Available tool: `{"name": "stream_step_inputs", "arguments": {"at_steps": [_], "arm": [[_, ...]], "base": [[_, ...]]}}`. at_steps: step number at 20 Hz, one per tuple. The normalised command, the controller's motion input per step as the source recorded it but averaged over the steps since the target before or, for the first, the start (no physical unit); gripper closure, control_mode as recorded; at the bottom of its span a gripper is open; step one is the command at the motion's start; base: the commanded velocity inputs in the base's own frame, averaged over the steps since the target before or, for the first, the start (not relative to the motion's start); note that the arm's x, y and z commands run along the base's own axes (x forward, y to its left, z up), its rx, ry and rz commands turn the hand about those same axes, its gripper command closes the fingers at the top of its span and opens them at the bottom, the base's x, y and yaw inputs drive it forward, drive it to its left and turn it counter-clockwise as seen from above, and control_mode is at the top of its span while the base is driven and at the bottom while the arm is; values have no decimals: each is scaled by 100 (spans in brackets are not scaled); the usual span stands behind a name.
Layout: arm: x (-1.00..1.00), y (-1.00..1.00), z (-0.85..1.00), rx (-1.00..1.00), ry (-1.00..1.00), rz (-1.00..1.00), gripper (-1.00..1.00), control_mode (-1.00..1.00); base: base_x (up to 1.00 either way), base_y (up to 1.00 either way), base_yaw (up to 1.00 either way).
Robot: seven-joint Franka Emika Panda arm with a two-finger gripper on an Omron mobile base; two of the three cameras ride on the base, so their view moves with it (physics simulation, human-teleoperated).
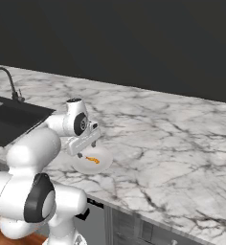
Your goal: Pick up the knife from the drawer and place it on the cutting board. Then place the meat from the plate to the cutting board.
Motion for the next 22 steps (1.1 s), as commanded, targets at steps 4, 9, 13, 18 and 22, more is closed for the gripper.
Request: {"name": "stream_step_inputs", "arguments": {"at_steps": [4, 9, 13, 18, 22], "arm": [[1, 1, -35, 0, 0, 0, -100, -100], [10, 2, -23, 0, 0, 0, -100, -100], [21, 0, -16, 0, 0, 0, -100, -100], [31, 0, -10, 0, -1, 0, -100, -100], [30, 0, -11, 0, 0, 0, -100, -100]], "base": [[0, 0, 0], [0, 0, 0], [0, 0, 0], [0, 0, 0], [0, 0, 0]]}}
